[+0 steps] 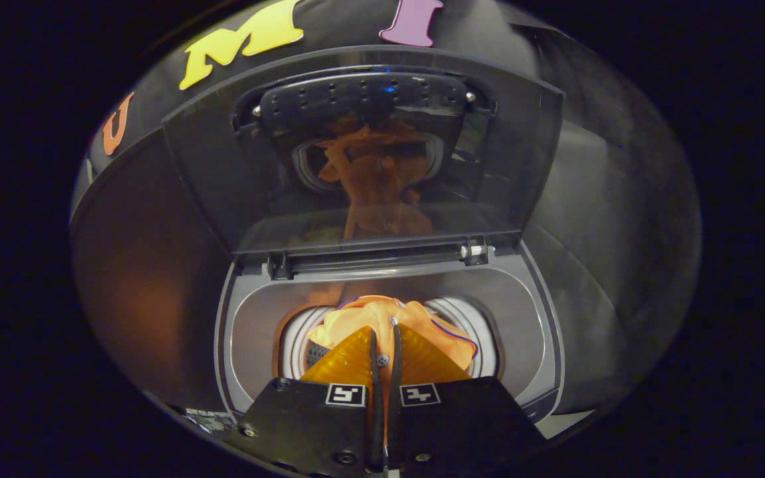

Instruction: Put the clothes into the washing machine and then close the washing machine lid.

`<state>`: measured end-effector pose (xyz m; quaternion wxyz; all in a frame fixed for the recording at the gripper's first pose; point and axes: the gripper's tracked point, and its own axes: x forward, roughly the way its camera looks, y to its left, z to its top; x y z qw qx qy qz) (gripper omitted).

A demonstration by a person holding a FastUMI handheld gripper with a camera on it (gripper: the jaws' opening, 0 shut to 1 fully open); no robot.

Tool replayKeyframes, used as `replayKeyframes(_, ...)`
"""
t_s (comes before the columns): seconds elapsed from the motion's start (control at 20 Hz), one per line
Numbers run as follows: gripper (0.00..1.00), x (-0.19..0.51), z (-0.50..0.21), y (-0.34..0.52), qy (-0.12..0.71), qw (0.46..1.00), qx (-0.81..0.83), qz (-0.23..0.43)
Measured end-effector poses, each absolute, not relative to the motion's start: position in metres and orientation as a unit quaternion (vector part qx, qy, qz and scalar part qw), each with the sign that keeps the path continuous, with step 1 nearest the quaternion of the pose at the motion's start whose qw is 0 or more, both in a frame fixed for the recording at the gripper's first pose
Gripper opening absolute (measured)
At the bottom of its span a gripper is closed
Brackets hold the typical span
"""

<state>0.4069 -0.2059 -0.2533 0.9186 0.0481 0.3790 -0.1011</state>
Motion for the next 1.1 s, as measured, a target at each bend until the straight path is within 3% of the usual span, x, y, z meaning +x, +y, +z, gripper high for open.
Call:
replayKeyframes(0.45,0.1,0.406,-0.268,-0.198,0.41,0.908,0.048,-0.073)
replayKeyframes(0.6,0.92,0.411,-0.269,-0.21,0.403,0.911,0.023,-0.087)
replayKeyframes(1.1,0.91,0.406,-0.192,-0.207,0.325,0.942,0.009,-0.083)
